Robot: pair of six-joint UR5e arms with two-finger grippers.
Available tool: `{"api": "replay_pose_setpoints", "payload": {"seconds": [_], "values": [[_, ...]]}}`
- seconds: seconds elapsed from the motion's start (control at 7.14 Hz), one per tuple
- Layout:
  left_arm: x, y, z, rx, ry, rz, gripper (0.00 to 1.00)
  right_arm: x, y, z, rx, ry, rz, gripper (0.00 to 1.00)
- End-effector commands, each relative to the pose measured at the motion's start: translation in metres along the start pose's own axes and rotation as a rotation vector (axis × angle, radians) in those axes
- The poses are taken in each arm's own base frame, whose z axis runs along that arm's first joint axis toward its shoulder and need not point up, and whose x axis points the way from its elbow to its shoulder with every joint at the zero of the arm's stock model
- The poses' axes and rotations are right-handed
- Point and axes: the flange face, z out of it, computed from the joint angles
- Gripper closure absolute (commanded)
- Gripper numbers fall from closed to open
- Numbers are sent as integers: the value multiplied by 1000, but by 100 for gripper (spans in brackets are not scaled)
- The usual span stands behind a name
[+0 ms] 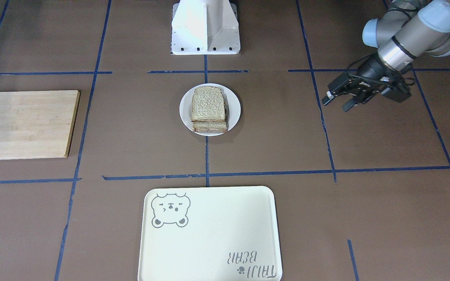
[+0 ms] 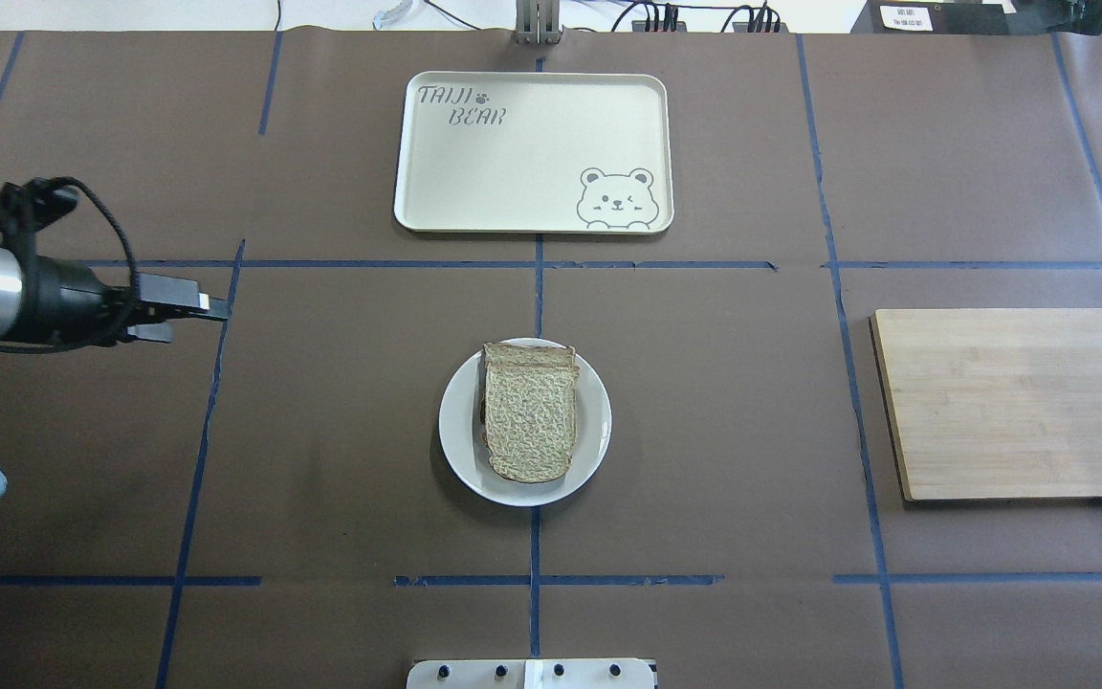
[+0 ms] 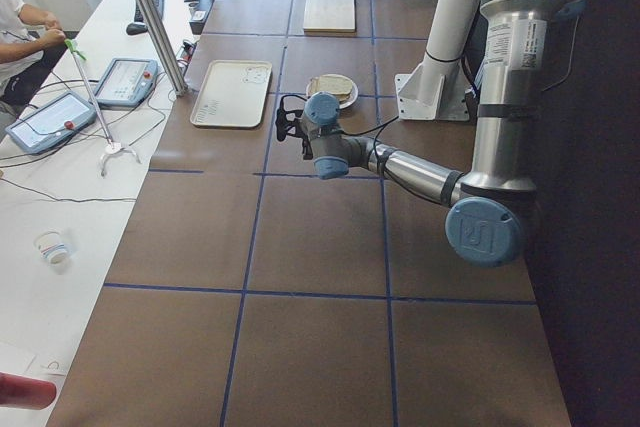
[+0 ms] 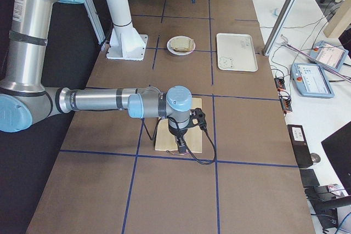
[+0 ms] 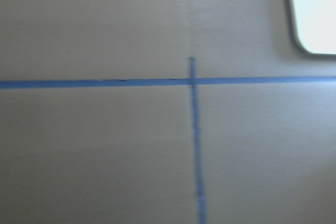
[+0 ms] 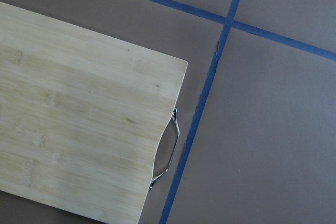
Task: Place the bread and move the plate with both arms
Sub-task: 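Reach the left gripper to the white plate rim and grasp it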
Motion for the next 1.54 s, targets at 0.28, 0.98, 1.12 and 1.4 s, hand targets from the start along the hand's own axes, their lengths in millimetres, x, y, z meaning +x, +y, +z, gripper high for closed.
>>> {"api": "replay_pose_setpoints", "payload": {"seconds": [0.28, 0.98, 1.12, 1.4], "values": [[99, 141, 122, 61, 181, -226, 0, 0, 0, 1, 0, -5, 4, 0], [96, 163, 177, 75, 267, -275, 23, -1, 0, 0, 1, -8, 5, 0], [96, 163, 178, 74, 266, -275, 32, -1, 0, 0, 1, -8, 5, 0], [94, 163, 189, 76, 254, -273, 46, -1, 0, 0, 1, -8, 5, 0]]}}
